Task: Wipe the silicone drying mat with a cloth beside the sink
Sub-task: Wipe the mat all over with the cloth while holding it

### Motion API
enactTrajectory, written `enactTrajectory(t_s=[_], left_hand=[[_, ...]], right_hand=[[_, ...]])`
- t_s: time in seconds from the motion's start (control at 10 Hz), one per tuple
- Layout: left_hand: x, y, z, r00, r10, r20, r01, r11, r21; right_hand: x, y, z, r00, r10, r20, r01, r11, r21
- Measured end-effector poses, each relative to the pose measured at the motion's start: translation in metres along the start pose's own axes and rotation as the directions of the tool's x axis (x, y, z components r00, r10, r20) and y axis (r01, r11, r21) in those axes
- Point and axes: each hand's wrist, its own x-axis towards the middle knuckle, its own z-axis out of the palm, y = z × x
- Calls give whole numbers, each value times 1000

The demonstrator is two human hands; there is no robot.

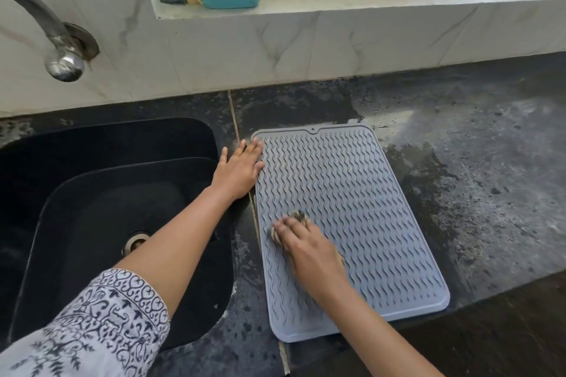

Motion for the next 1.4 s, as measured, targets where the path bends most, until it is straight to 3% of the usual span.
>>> enactTrajectory(t_s=[0.1,0.2,0.3,0.4,0.5,0.7,0.8,0.9,1.0,1.1,1.3,1.4], left_hand=[[-2,2,3,999,-17,-28,17,999,-29],[-2,4,3,999,-22,-42,21,999,-45],[-2,3,5,998,-18,-56,17,1000,-23],[-3,2,7,995,-15,-97,16,1000,10],[-4,2,10,992,-10,-128,12,1000,15],[-5,3,11,991,-17,-133,17,1000,4],[-5,4,11,992,-21,-123,20,1000,-4],[-5,5,10,993,-21,-117,21,1000,-7],[-7,5,10,992,-31,-123,30,999,-11],[-8,7,10,988,-28,-150,29,1000,2],[-8,7,10,988,-38,-153,39,999,8],[-8,9,10,989,-43,-140,44,999,2]], right_hand=[[-35,-3,-20,991,-45,127,39,998,47],[-23,5,-46,993,-75,93,58,982,179],[29,12,-53,994,57,-90,-35,973,227],[69,13,-25,991,103,-80,-90,984,157],[54,12,-6,996,27,-85,-19,995,97],[-37,10,-11,964,-266,17,265,963,49],[-51,17,-28,900,-370,230,344,928,143],[-30,22,-50,914,-311,260,238,931,275],[15,20,-49,991,-126,36,112,958,265],[49,11,-23,999,4,-45,4,985,172],[-11,-6,-22,996,-9,89,7,1000,18],[-48,-11,-36,952,-62,299,63,998,8]])
